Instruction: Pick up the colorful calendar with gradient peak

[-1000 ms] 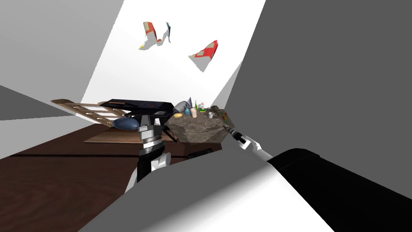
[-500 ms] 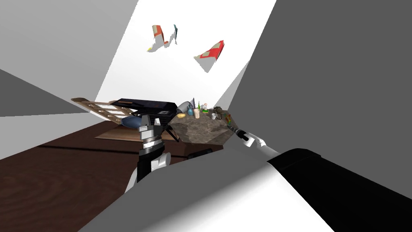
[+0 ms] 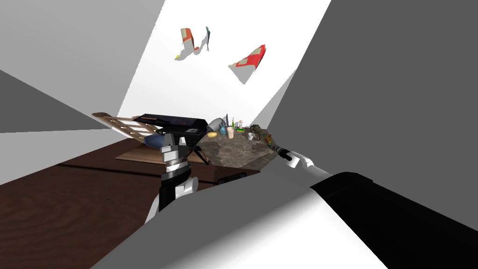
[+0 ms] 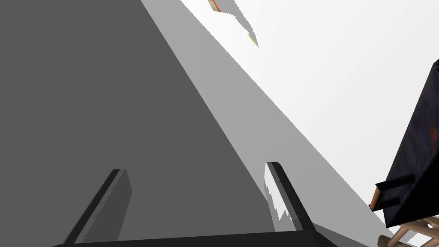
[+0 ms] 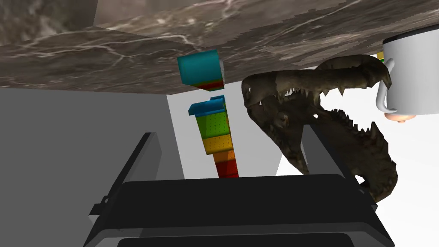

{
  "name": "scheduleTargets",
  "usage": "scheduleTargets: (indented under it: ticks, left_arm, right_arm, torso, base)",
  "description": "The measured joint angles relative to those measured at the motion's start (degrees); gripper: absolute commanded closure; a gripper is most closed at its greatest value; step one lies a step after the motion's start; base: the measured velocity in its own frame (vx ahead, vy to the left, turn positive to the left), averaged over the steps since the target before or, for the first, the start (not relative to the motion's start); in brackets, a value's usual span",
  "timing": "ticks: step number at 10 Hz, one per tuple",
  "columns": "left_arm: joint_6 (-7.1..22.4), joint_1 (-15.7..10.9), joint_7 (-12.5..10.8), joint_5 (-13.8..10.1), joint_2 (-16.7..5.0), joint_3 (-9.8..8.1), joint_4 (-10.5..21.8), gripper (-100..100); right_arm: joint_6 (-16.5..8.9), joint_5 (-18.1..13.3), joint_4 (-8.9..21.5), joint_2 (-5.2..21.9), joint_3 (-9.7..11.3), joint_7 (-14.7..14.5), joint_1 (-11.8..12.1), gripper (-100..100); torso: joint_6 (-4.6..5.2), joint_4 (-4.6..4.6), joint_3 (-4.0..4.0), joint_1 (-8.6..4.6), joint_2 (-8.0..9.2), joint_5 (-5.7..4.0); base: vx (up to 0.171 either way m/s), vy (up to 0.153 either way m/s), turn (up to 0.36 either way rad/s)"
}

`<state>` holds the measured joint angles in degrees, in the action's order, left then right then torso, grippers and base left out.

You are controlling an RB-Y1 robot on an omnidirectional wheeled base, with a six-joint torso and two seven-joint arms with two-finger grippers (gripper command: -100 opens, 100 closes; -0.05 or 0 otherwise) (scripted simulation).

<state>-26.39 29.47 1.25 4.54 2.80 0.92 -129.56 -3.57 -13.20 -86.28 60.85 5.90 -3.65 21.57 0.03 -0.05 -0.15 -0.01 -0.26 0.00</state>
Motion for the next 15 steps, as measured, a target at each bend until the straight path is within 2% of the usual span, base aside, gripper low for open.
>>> scheduleTargets:
  ticks: [4,5,6,7,8,12,13,15]
  left_arm:
    - [0.0,0.0,0.0,0.0,0.0,0.0,0.0,0]
    - [0.0,0.0,0.0,0.0,0.0,0.0,0.0,0]
    - [0.0,0.0,0.0,0.0,0.0,0.0,0.0,0]
    - [0.0,0.0,0.0,0.0,0.0,0.0,0.0,0]
    - [0.0,0.0,0.0,0.0,0.0,0.0,0.0,0]
    - [0.0,0.0,0.0,0.0,0.0,0.0,0.0,0]
    - [0.0,0.0,0.0,0.0,0.0,0.0,0.0,0]
    - [0.0,0.0,0.0,0.0,0.0,0.0,0.0,0]
  right_arm:
    - [-0.7,0.3,3.7,4.2,-0.7,-0.5,-1.4,-100]
    - [-1.7,0.5,3.2,5.3,-1.0,-0.7,-1.2,-100]
    - [-2.2,0.8,4.2,6.2,-0.8,-0.8,-2.2,-100]
    - [-2.2,0.8,4.3,6.4,-0.8,-0.8,-2.3,0]
    - [-2.2,0.8,4.3,6.3,-0.8,-0.8,-2.3,-100]
    - [-1.1,0.8,9.2,4.8,-1.6,-1.1,-3.5,-100]
    - [-1.1,0.8,9.3,4.8,-1.6,-1.1,-3.5,100]
    - [-1.2,1.0,9.3,4.6,-1.7,-0.8,-3.6,100]
  torso:
    - [-0.01,-0.03,-0.09,-0.04,-0.16,0.0]
    - [-0.02,-0.04,-0.12,-0.01,-0.21,0.0]
    - [-0.02,-0.06,-0.17,-0.08,-0.3,-0.01]
    - [0.02,-0.03,-0.05,-0.07,-0.07,-0.03]
    - [0.02,0.03,0.08,-0.03,0.15,-0.02]
    - [0.02,0.09,0.25,-0.06,0.43,-0.03]
    - [0.05,0.09,0.23,-0.04,0.4,-0.02]
    - [-0.06,0.02,0.16,0.02,0.32,0.03]
  base:
    - [0.108,0.002,0.078]
    - [0.155,-0.019,0.082]
    - [0.072,-0.017,0.024]
    - [0.013,-0.002,0.0]
    - [-0.008,-0.005,0.15]
    - [-0.028,-0.011,0.143]
    - [0.0,0.0,0.0]
    - [0.0,-0.001,-0.01]
